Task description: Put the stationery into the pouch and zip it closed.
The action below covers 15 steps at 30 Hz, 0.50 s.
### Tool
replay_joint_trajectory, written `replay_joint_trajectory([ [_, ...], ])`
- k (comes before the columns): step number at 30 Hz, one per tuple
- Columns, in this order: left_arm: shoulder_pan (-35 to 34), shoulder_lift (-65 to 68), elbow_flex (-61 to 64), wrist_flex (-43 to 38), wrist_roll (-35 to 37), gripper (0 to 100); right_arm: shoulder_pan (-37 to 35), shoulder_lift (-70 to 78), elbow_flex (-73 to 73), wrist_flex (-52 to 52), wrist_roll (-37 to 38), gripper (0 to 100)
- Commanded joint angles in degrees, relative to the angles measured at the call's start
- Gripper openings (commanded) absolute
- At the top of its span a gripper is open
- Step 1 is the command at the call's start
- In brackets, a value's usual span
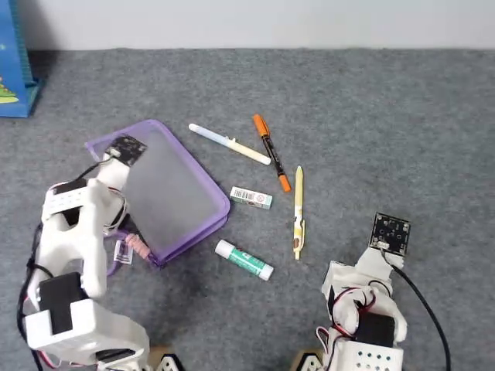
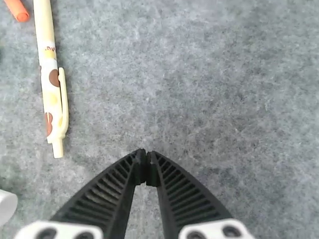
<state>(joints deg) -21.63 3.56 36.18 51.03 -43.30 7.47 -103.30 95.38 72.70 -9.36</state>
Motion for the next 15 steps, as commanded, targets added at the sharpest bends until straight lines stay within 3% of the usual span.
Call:
replay_joint_trajectory([
  [1,0.79,-0.44,-2.68,9.41,-7.91,1,-0.4,-0.48,1.05,0.31,-0.53,0.9],
  [10,3.6,-9.67,-2.07,28.92,-10.46,1,-0.4,-0.48,1.05,0.31,-0.53,0.9],
  [15,12.31,-21.19,3.47,40.97,-11.25,1,-0.4,-0.48,1.05,0.31,-0.53,0.9],
])
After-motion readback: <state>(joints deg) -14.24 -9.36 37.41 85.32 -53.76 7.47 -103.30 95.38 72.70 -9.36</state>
